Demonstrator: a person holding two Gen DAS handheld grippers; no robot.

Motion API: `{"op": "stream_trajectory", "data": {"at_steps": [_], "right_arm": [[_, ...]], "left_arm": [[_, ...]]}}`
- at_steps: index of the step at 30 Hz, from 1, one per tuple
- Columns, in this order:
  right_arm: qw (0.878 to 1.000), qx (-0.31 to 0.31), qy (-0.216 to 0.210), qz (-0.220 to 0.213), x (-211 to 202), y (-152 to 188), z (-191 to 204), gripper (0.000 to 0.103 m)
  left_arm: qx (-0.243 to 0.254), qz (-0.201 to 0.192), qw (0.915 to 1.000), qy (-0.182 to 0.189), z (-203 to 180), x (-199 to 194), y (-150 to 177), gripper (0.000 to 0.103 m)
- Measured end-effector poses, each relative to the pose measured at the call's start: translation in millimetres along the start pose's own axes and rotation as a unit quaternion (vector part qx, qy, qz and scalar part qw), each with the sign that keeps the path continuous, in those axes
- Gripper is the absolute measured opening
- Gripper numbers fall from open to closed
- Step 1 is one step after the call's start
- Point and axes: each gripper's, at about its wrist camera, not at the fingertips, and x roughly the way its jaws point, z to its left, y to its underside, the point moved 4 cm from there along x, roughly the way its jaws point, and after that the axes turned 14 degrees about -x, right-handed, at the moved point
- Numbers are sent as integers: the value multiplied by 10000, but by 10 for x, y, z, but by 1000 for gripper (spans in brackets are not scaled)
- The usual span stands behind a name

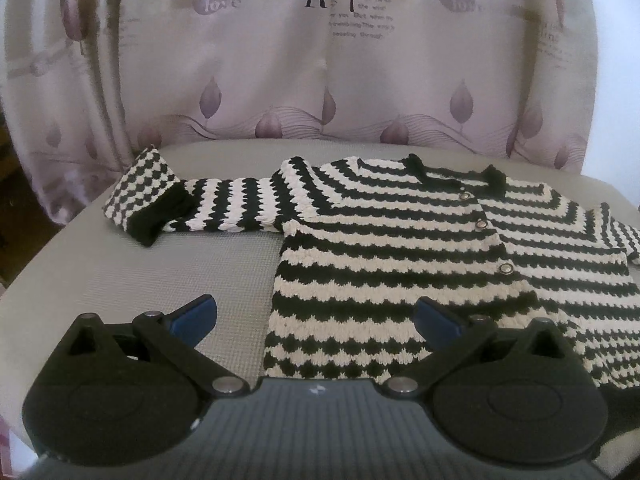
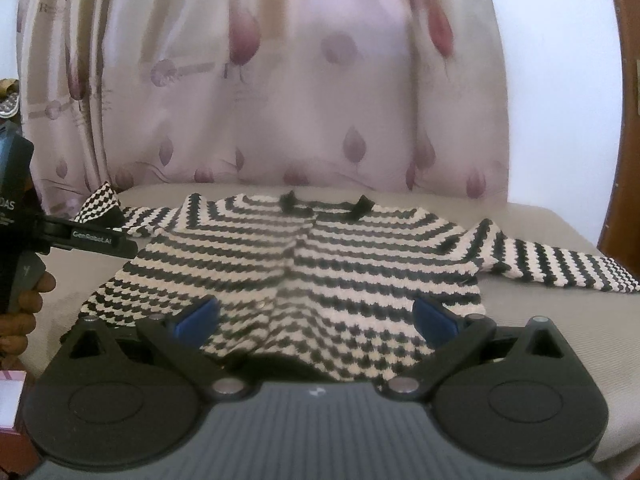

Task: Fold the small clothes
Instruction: 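Move both grippers over the spread striped cardigan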

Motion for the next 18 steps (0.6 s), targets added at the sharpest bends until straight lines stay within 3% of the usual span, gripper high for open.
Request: {"op": "stream_trajectory", "data": {"at_steps": [18], "right_arm": [[9995,172,-95,265,226,78,-48,103]], "left_arm": [[197,118,9997,-48,-6,327,9,103]]}}
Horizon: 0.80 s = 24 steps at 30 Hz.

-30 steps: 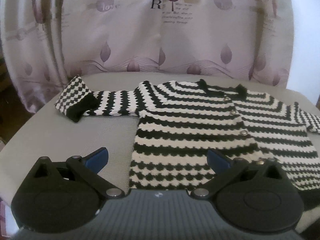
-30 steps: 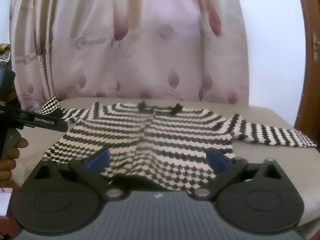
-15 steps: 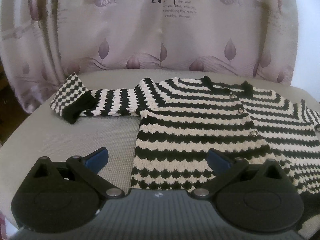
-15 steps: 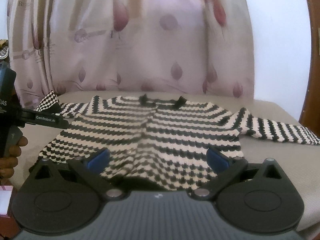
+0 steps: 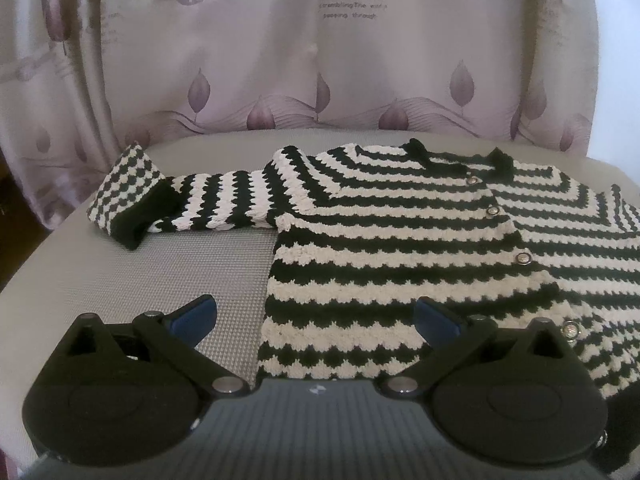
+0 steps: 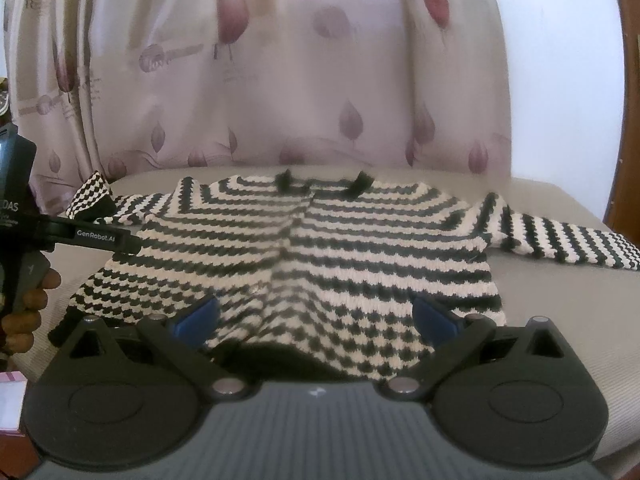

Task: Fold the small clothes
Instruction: 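Move both grippers over the spread striped cardigan, then grasp the cuff of the sleeve nearest the left gripper with the left gripper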

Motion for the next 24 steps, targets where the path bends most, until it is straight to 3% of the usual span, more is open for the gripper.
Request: {"op": "stream_trajectory", "data": {"at_steps": [9,14,20,24], "right_arm": [[9999,21,-45,144,89,30,21,103],[9998,18,-80,205,135,41,36,103],[9995,60,-118,283,195,57,38,103],[9992,71,-176,356,239,68,70,103]], "left_arm": [[38,24,10000,-66,90,142,-37,103],[149,-165,9996,-180,232,269,-123,103],[367,-559,9949,-757,560,480,-337,103],[616,-788,9869,-1263,838,656,-470,99]]}}
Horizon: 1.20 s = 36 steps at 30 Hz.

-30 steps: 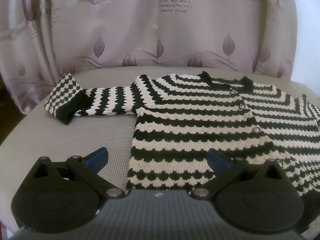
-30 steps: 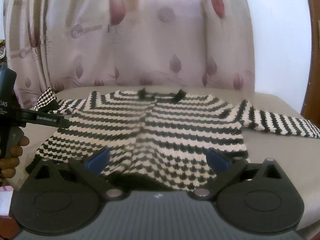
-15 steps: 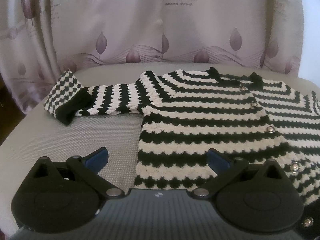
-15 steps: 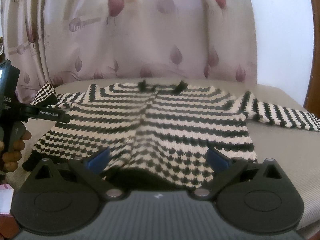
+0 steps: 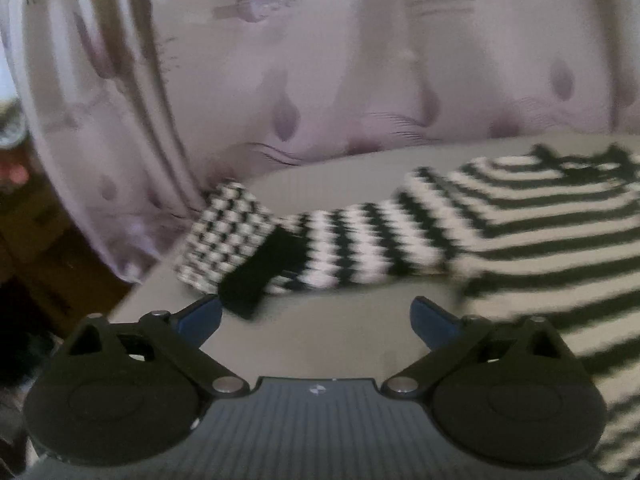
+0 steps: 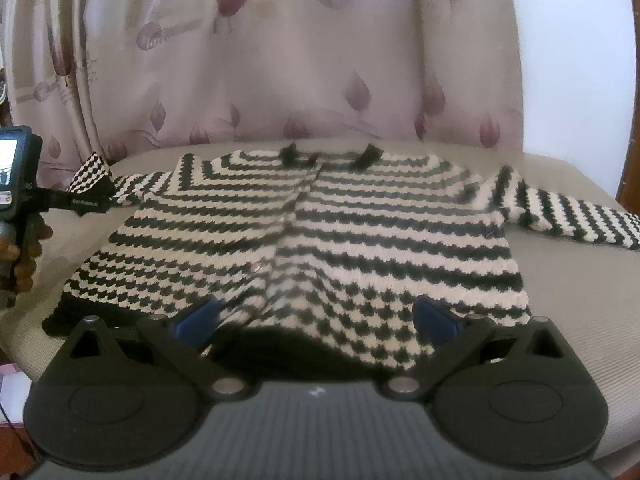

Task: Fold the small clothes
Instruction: 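Grasp the cuff of the sleeve nearest the left gripper with the left gripper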

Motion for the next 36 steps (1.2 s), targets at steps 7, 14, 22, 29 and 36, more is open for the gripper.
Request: {"op": "stream_trajectory", "data": {"at_steps": [7,14,22,29,36], "right_arm": [[10000,-29,-49,74,41,6,34,103],[9997,-42,-92,223,110,28,79,103],[9996,-72,-68,268,116,14,86,103],[9994,-83,-138,311,148,33,119,103],[9993,-158,-177,273,126,20,156,103]], "left_arm": [[329,-28,9979,-559,385,514,-46,89],[206,392,9984,-364,598,901,-53,43],[-1148,94,9915,-600,1220,829,-340,21],[-1645,-149,9760,-1419,1825,841,-822,12],[-1774,124,9740,-1402,2108,947,-928,12]]}}
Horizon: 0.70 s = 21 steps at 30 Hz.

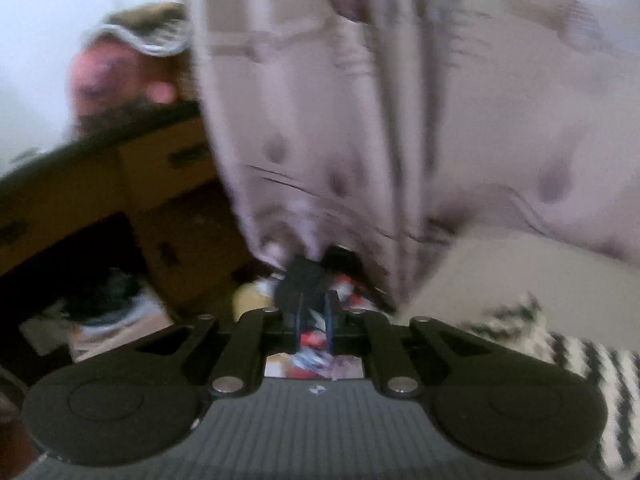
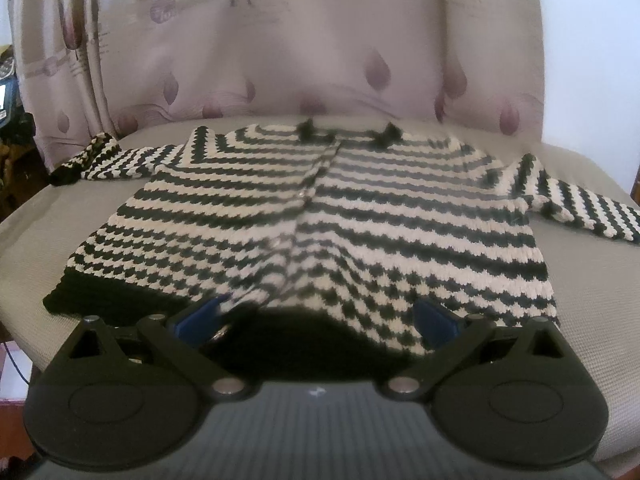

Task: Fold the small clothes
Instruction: 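Grasp the cuff of the sleeve nearest the left gripper with the left gripper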

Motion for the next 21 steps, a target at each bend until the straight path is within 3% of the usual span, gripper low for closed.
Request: {"op": "stream_trajectory", "data": {"at_steps": [2,3,4,11,14,15,16,17,21], "right_arm": [[10000,45,-2,-8,-2,0,-15,103],[10000,75,-11,2,5,3,-23,103],[9999,99,-28,24,16,9,-29,103],[9999,-27,-78,88,26,25,22,103],[9999,8,-71,149,48,42,13,103],[9998,39,-75,179,62,49,7,103],[9997,64,-81,199,71,56,6,103],[9997,82,-88,211,77,60,5,103],[9997,61,-85,228,82,57,13,103]], "left_arm": [[511,-62,9985,169,-111,-100,189,26],[769,11,9965,312,-177,-127,308,54],[926,71,9948,430,-224,-145,419,72],[1980,-259,9768,780,-521,-198,990,86],[2571,-459,9623,762,-687,-127,1118,78],[2655,-358,9605,753,-714,-56,1123,50],[2643,-197,9615,729,-721,33,1119,14],[2499,-21,9659,672,-703,96,1074,14],[1272,-335,9897,556,-456,77,482,13]]}}
